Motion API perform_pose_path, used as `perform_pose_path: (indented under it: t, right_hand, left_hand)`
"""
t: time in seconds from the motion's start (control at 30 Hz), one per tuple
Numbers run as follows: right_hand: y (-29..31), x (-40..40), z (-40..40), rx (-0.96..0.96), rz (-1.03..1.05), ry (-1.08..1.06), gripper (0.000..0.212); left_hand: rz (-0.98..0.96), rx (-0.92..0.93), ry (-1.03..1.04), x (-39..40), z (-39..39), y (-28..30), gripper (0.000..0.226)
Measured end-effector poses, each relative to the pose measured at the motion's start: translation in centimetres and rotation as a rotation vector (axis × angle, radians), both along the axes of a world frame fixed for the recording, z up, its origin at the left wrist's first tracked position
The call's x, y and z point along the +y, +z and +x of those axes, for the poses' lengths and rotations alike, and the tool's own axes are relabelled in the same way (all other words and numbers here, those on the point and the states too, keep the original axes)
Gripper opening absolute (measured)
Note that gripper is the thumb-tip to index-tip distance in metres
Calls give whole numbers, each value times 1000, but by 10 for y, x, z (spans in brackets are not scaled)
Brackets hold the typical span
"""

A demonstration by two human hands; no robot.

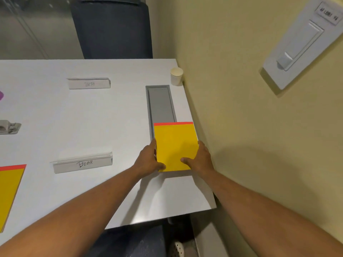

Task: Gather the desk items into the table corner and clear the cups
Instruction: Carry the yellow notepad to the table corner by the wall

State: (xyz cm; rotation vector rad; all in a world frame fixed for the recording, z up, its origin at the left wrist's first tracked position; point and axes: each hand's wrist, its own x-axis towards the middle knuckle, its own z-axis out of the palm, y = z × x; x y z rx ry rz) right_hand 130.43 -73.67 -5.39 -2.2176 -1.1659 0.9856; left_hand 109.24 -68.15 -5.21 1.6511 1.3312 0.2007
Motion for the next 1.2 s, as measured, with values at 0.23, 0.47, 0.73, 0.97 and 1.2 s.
perform_pose_path:
  t: [0.23,0.47,0.73,0.97,1.2]
  right_hand:
    - [-29,39,11,-81,-63,90,97]
    - [-42,35,-2,-406,-121,190,80]
    - [-63,21,-16,-423,-37,358,73]
    - [-67,29,2,-486,-86,377,76]
    - [-65,27,18,-481,-111,397,75]
  left_hand:
    - [148,221,-143,25,11,-45,98]
    - [437,532,-214,24,4,-56,64]
    - [516,626,-455,43,-1,-77,87]
    - [513,587,-468,48,15,-74,88]
    - [532,550,-456,45,28,-82,107]
